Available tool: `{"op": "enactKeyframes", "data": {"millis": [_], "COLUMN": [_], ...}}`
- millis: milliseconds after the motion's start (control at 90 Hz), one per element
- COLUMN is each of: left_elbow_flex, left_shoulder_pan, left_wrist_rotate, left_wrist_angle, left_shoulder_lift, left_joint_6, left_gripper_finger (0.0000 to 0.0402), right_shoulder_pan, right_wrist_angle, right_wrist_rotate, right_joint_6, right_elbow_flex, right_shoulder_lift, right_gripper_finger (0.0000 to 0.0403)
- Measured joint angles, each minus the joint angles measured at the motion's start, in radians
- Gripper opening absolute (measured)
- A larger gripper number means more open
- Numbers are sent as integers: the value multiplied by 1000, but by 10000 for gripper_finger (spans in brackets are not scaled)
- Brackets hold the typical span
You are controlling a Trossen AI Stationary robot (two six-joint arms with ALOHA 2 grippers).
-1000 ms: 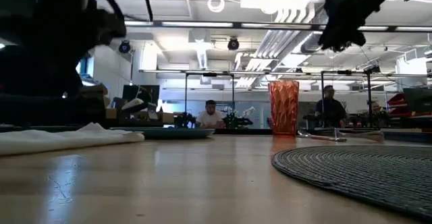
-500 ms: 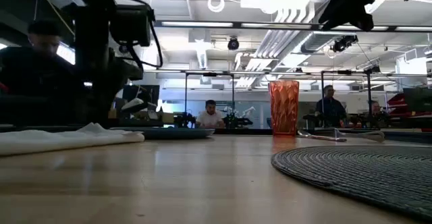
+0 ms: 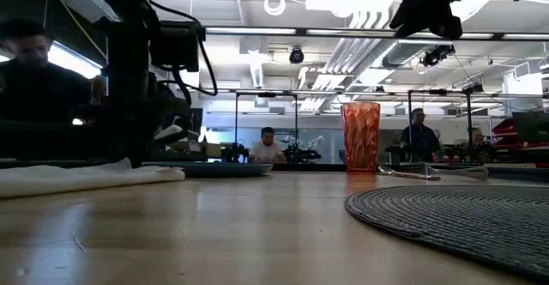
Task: Set table place
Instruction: Fold the white table napkin
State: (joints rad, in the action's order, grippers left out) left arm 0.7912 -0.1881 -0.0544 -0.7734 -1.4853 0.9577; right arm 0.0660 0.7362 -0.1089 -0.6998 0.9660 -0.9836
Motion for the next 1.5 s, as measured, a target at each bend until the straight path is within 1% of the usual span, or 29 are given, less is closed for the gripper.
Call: {"op": "enactKeyframes", "data": {"millis": [56, 200, 311, 400, 544, 689, 756, 833, 922, 1011, 1056, 1144, 1222, 1356, 1500], "left_elbow_flex": [18, 31, 31, 31, 31, 28, 19, 7, -5, -9, -3, 34, 90, 222, 393], "left_shoulder_pan": [7, 31, 48, 62, 79, 78, 70, 61, 56, 57, 60, 74, 92, 135, 199], "left_wrist_rotate": [1, 0, -10, -39, -48, -67, -67, -48, -16, 7, 17, 16, 17, 14, 21], "left_wrist_angle": [-6, -18, -18, -18, -15, -14, -14, -12, -10, -12, -18, -49, -101, -214, -307], "left_shoulder_lift": [0, 0, 0, -1, -1, -2, -2, -2, -2, -2, -2, -2, -2, 3, 36], "left_joint_6": [-42, -209, -319, -392, -471, -515, -516, -516, -516, -513, -503, -499, -516, -546, -586], "left_gripper_finger": [86, 85, 96, 109, 126, 126, 118, 99, 64, 20, 9, 5, 2, 1, 0], "right_shoulder_pan": [-16, -48, -62, -70, -73, -73, -73, -73, -73, -73, -73, -73, -73, -73, -73], "right_wrist_angle": [-8, -10, -27, -48, -72, -72, -72, -72, -72, -72, -72, -73, -77, -82, -107], "right_wrist_rotate": [0, 0, 0, 1, 3, 4, 4, 4, 4, 4, 4, 8, 9, 16, 62], "right_joint_6": [0, 0, 0, 0, 1, 6, 8, 5, 1, 1, 0, 0, 0, -16, -7], "right_elbow_flex": [0, 0, 0, 0, 0, 0, 0, 0, 0, 0, 0, 0, 0, 0, 0], "right_shoulder_lift": [-21, -74, -102, -118, -124, -123, -122, -122, -122, -122, -122, -122, -122, -122, -122], "right_gripper_finger": [78, 78, 78, 78, 78, 78, 78, 78, 78, 78, 78, 78, 78, 78, 78]}}
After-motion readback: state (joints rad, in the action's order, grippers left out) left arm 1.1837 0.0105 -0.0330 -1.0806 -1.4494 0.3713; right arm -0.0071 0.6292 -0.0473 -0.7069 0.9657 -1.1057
